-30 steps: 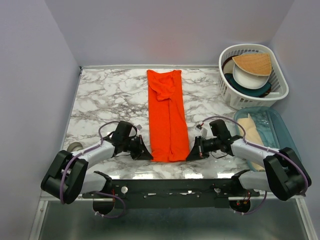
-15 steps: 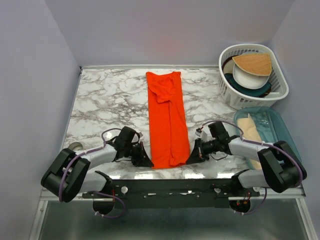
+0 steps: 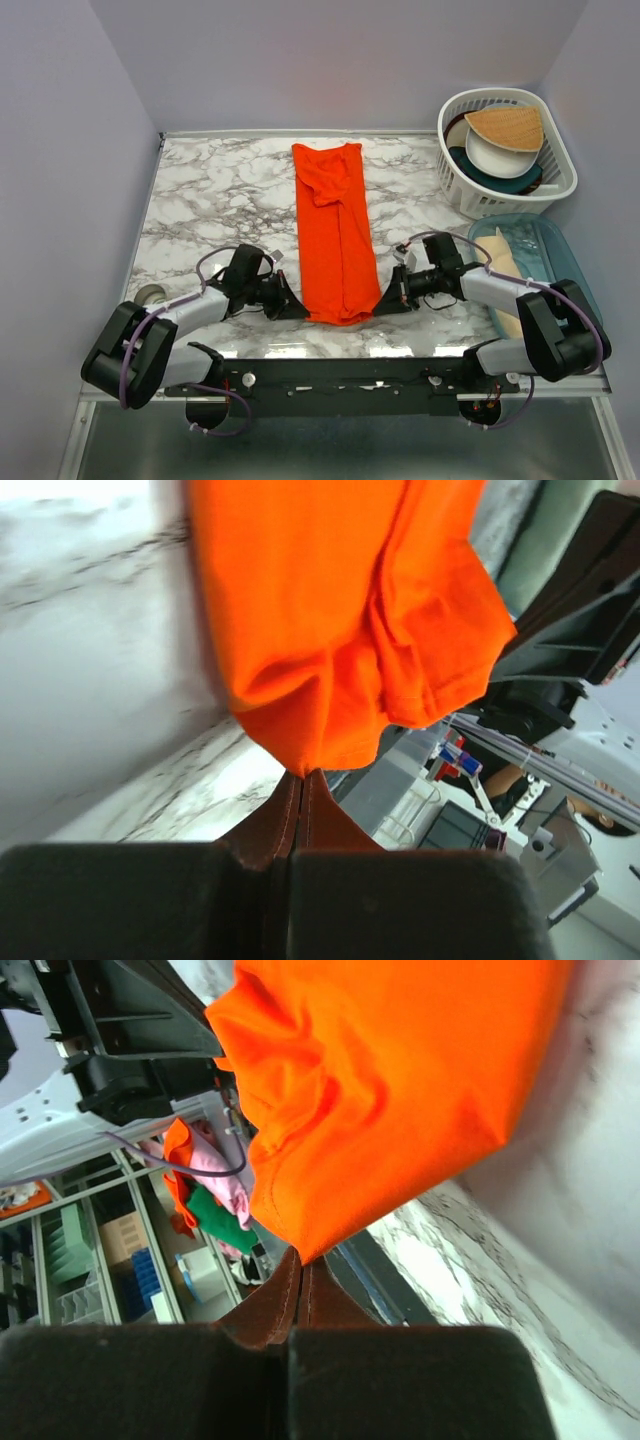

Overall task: Roll the t-shirts
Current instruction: Roll the T-shirt to the center of the board.

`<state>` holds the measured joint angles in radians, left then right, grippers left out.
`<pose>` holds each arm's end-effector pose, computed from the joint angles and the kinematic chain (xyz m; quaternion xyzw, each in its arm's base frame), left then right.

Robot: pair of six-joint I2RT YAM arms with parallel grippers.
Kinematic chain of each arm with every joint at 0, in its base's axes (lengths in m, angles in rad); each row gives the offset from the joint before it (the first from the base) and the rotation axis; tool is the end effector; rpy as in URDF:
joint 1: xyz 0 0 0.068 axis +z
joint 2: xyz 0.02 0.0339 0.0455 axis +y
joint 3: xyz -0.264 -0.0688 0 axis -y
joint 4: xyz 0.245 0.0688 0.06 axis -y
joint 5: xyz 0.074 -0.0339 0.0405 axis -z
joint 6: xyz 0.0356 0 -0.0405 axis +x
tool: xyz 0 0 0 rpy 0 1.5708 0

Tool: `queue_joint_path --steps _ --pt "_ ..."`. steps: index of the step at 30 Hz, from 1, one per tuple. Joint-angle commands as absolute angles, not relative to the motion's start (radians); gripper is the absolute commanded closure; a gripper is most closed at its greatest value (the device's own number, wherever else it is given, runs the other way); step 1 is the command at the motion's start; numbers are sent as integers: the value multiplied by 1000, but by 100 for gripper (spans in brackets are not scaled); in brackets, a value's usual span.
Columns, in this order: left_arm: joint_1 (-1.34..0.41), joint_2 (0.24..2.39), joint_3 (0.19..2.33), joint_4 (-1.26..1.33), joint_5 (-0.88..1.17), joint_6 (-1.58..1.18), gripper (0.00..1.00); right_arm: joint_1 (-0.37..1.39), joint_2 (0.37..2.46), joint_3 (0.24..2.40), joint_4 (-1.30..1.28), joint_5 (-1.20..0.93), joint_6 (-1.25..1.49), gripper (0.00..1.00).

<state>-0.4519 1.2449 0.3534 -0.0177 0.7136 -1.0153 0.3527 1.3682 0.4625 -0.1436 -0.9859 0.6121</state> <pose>0.1680 -0.1075 0.1311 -0.1374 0.8828 -0.4491 0.0049 0.1886 0.1011 0.1351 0.0109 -0.8598 -0.5104 0.0109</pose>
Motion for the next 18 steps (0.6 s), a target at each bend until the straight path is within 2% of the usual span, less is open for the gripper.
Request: queue_joint_path --steps 1,18 --pt "-451 1218 385 92 802 -1028 100 344 1379 505 -146 -1069 623 99" --pt "-321 1299 454 34 718 -1008 100 298 1466 615 -97 -965 627 99"
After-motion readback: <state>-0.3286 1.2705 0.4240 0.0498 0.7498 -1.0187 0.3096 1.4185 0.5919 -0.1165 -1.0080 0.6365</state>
